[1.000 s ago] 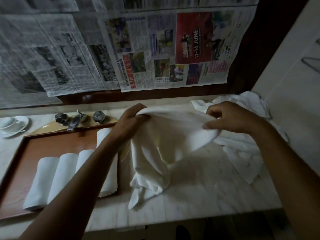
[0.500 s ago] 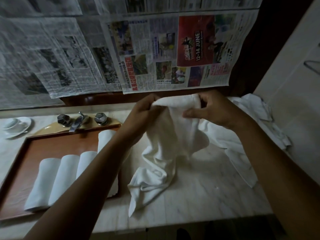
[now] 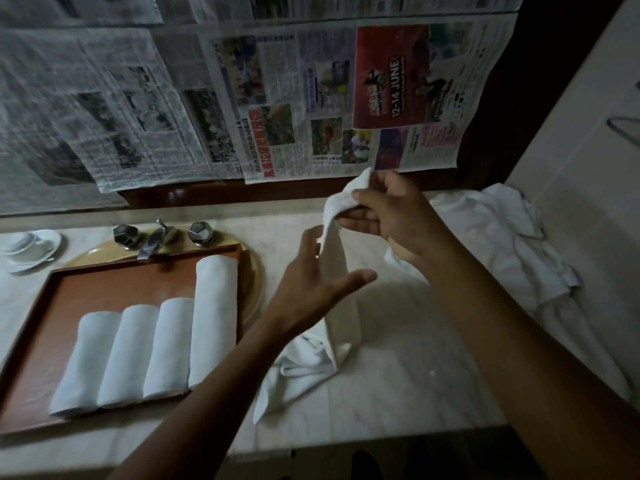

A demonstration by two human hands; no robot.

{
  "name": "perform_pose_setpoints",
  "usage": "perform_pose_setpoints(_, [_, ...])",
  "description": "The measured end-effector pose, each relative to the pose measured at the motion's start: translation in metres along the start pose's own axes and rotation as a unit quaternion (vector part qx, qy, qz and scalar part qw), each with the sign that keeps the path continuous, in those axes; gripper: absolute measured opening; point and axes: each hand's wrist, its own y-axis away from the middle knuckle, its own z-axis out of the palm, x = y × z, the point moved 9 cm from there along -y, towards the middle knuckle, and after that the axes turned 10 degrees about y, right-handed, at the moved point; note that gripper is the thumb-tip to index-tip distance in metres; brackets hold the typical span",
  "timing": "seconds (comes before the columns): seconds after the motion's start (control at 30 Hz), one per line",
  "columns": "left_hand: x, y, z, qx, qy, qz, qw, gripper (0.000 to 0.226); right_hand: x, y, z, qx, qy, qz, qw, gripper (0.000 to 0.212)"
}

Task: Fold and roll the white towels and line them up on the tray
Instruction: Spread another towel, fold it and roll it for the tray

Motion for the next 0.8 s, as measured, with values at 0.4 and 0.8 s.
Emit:
perform_pose_setpoints(0.4, [-0.054, 0.022, -0.137, 0.169, 0.003, -0.017, 0.986, 0.018, 0.162, -0.025, 0.020, -0.114, 0.446, 0.038, 0.887, 0.029])
perform_pose_setpoints(0.8, [-0.116, 0.065, -0.140, 0.132, -0.020, -0.095, 0.986, 0.029, 0.292, 0.068, 0.111, -0.357, 0.629, 0.007, 0.690, 0.058])
